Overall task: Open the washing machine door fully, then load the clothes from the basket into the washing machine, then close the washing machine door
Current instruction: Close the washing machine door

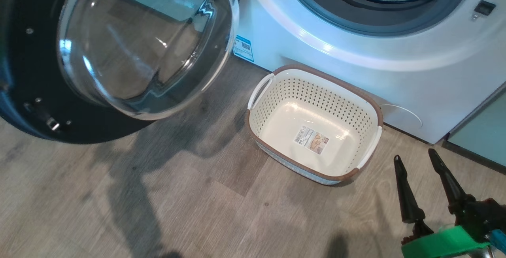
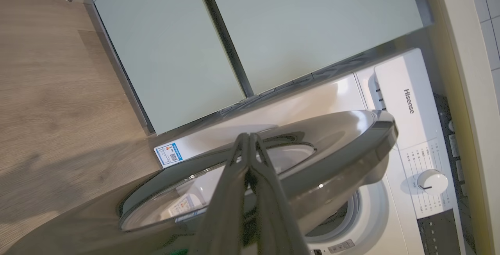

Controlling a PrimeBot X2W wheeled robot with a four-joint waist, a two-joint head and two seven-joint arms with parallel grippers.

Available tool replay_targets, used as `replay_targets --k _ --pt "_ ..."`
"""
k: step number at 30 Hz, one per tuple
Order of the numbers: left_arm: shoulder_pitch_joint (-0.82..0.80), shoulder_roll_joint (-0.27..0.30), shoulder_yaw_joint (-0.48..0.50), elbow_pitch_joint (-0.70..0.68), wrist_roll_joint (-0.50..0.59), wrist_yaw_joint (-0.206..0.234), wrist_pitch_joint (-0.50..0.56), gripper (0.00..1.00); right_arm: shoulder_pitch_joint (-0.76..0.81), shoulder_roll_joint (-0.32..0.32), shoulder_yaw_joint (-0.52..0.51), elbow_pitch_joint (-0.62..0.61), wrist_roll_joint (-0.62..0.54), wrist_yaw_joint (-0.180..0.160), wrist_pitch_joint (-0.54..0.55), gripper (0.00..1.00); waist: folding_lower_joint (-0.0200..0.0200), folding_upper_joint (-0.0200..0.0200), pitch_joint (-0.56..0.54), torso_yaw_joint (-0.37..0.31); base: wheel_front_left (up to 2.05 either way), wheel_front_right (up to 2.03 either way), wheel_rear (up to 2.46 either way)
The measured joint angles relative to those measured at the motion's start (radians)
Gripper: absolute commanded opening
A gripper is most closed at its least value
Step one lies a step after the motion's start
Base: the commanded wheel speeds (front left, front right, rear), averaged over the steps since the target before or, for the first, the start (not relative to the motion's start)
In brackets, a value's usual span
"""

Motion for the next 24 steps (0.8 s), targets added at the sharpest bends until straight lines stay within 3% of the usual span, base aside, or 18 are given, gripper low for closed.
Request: replay_targets --k 24 --pt "0.192 -0.077 -0.071 -0.367 -0.085 -0.018 0.202 0.0 0.0 0.004 0.002 0.018 0.003 0.0 -0.002 1.0 0.0 0.0 -0.039 -0.031 0.0 0.0 0.0"
